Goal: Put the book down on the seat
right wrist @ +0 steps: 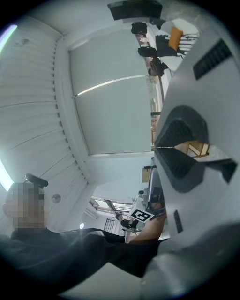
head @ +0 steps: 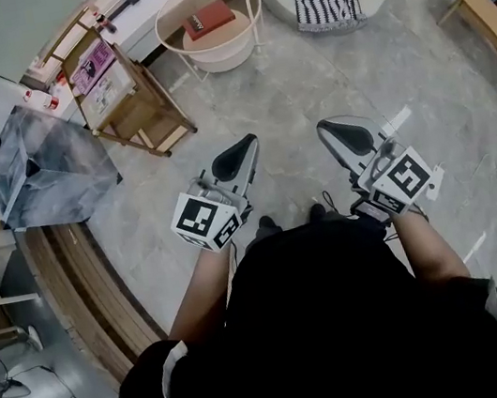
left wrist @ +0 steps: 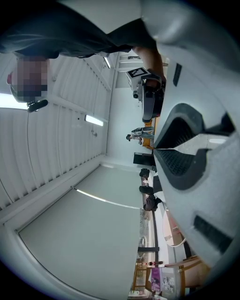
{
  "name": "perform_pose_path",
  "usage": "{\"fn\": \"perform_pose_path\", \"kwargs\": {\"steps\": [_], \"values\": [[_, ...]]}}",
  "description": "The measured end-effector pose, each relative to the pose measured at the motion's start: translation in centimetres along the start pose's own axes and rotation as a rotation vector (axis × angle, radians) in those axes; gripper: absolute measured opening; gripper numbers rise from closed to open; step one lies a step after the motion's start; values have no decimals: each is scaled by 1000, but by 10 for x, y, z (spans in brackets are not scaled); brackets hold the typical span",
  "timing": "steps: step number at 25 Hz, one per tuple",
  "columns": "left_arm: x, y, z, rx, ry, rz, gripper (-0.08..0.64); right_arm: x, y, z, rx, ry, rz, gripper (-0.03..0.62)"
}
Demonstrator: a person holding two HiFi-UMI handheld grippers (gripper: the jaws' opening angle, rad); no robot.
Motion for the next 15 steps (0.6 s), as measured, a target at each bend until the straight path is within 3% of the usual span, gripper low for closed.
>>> {"fn": "perform_pose_path", "kwargs": {"steps": [15], "values": [[37,-51,-14,75,41,57,25,-58,-28,-14,34,52,104,29]]}}
Point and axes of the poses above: the fingertips, and each gripper's own axes: x forward along the fingers, y to its left, z out of its top, the point moved 6 cm from there along -x, backward along the fingers, and after that the axes turned 10 degrees about -y, right-handed, at the moved point
